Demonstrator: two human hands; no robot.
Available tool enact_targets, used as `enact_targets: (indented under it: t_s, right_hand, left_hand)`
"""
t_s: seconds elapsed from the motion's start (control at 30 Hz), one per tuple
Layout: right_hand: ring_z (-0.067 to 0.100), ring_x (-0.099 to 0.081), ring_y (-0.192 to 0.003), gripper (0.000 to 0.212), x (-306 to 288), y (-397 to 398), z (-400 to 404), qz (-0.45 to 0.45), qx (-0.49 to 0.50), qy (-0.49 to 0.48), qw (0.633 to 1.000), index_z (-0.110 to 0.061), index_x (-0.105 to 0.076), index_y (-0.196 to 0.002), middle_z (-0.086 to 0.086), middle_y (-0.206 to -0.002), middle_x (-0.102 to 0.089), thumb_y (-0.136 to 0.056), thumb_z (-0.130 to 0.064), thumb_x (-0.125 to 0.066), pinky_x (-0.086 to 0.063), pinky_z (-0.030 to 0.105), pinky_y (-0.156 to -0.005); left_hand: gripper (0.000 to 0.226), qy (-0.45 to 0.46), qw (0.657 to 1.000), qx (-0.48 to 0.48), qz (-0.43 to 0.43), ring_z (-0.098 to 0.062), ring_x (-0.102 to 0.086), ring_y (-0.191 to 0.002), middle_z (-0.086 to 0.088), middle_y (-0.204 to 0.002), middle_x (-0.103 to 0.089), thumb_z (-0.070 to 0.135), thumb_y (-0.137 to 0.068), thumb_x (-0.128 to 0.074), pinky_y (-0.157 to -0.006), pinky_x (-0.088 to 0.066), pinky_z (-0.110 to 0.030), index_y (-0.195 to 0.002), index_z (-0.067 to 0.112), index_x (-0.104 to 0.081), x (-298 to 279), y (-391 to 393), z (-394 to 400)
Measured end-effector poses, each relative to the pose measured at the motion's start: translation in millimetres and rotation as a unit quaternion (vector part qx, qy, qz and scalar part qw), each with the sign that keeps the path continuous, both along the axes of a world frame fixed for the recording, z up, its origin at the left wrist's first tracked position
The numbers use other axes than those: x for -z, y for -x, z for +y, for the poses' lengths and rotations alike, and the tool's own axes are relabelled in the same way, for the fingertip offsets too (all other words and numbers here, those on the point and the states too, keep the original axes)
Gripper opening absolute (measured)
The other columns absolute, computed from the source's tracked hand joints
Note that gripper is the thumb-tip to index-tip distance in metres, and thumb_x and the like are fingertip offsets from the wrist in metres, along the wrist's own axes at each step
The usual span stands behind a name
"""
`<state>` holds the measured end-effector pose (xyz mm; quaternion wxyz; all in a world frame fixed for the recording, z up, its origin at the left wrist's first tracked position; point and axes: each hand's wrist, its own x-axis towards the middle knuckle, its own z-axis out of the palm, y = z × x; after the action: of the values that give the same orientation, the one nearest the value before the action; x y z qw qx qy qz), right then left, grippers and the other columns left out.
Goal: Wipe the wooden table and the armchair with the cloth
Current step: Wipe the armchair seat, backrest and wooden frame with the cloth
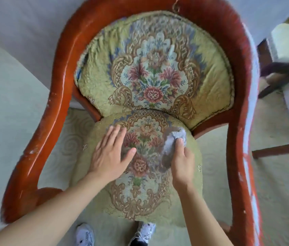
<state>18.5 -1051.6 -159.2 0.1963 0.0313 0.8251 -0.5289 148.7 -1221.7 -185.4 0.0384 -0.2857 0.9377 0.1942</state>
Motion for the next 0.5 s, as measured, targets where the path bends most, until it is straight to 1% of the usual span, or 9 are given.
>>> enact_targets:
  t_s: [0.1,0.2,0.3,0.37,0.43,0.5]
  right_hand:
    - [0.008,-0.041,-0.057,0.044,-55.8,26.3,-10.8,0.014,0.012,0.049,0.999,-0.021,-0.045,-0.062,-0.013,-0.056,-0.046,-0.096,-0.050,-0.039,-0.034,0.033,-0.058]
    - [0.012,-0.045,-0.063,0.044,-101.1,46.7,-17.9,0.040,0.032,0.056,0.997,-0.020,-0.051,-0.066,-0.011,-0.062,-0.051,-0.091,-0.053,-0.037,-0.038,0.036,-0.065]
    - [0.008,-0.049,-0.063,0.042,-136.3,63.5,-25.5,0.061,0.066,0.041,0.995,-0.023,-0.056,-0.070,-0.013,-0.065,-0.056,-0.093,-0.052,-0.036,-0.040,0.034,-0.067]
    - [0.009,-0.053,-0.066,0.042,-153.7,75.9,-32.2,0.071,0.092,0.019,0.993,-0.023,-0.057,-0.072,-0.012,-0.069,-0.059,-0.095,-0.051,-0.037,-0.043,0.037,-0.071]
    - [0.016,-0.059,-0.072,0.044,-166.0,89.2,-39.5,0.096,0.116,-0.010,0.989,-0.021,-0.059,-0.077,-0.007,-0.076,-0.064,-0.096,-0.052,-0.034,-0.045,0.038,-0.074]
    - [0.025,-0.061,-0.078,0.046,-172.8,102.2,-47.9,0.144,0.135,-0.063,0.978,-0.019,-0.059,-0.086,0.000,-0.081,-0.066,-0.098,-0.052,-0.030,-0.042,0.036,-0.070]
  left_hand:
    - [0.090,0.011,0.999,-0.003,0.033,-0.013,-0.008,-0.156,0.006,-0.170,-0.015,0.079,-0.089,-0.012,-0.119,-0.006,-0.032,-0.159,0.023,-0.024,-58.6,28.9,-14.4]
    - [0.090,0.014,0.998,0.022,0.056,-0.013,-0.012,-0.155,0.008,-0.169,-0.016,0.081,-0.088,-0.015,-0.120,-0.010,-0.036,-0.159,0.025,-0.024,-105.5,48.5,-26.8]
    - [0.092,0.022,0.996,0.063,0.057,-0.011,-0.007,-0.156,0.009,-0.170,-0.009,0.084,-0.087,-0.010,-0.120,-0.004,-0.034,-0.161,0.028,-0.016,-136.8,64.0,-40.5]
    - [0.092,0.021,0.996,0.071,0.055,-0.011,-0.001,-0.156,0.009,-0.170,-0.003,0.084,-0.087,-0.009,-0.125,-0.004,-0.040,-0.161,0.029,-0.013,-149.2,76.8,-52.7]
    - [0.091,0.009,0.996,0.074,0.043,-0.011,0.007,-0.156,0.010,-0.170,0.006,0.083,-0.088,-0.011,-0.127,-0.011,-0.049,-0.162,0.030,-0.007,-155.1,93.9,-66.9]
    - [0.093,-0.015,0.996,0.080,0.026,-0.012,0.014,-0.155,0.010,-0.169,0.016,0.083,-0.087,-0.015,-0.126,-0.011,-0.055,-0.162,0.030,0.000,-157.8,113.6,-81.2]
